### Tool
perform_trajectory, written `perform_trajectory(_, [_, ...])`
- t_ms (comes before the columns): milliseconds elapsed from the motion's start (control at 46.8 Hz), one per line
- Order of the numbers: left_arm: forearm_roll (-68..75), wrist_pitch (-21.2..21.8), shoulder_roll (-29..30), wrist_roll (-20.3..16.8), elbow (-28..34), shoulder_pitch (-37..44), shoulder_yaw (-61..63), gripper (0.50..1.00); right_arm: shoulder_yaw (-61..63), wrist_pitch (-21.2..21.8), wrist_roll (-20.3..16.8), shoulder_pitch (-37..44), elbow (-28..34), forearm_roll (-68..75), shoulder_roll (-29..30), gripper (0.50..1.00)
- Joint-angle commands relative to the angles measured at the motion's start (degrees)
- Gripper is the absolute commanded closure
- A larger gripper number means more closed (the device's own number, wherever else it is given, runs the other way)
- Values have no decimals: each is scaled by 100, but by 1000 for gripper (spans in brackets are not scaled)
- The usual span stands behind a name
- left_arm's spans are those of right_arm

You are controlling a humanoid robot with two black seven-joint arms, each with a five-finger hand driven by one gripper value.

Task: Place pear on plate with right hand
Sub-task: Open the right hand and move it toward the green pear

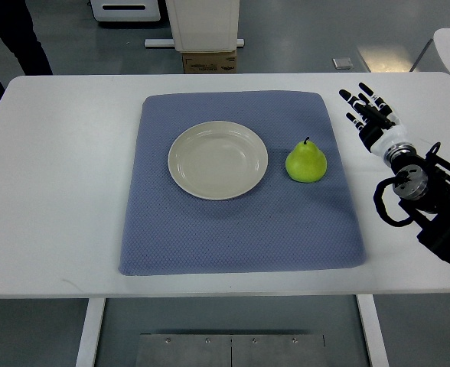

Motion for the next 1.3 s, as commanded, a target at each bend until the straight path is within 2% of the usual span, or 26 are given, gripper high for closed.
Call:
perform_trajectory(0, [-25, 22, 0, 0, -8, -1, -8, 500, -1, 2, 11, -8, -3, -16, 6, 500])
perform_trajectory(577, [-42, 5, 0, -35, -8, -53, -8, 500, -36, 19, 108, -7, 67, -543, -29, 500])
perform_trajectory(748, [-42, 5, 0, -35, -8, -53, -8, 500, -45, 239, 99, -16, 190, -868, -90, 500])
perform_trajectory(1004, [-42, 5, 0, -35, 1, -53, -8, 500, -387, 573, 108, -25, 524, -1659, -485, 500])
perform_trajectory(1282, [-42, 5, 0, -35, 1, -53, -8, 500, -1231, 626, 293, 45, 1192, -2292, -1285, 500])
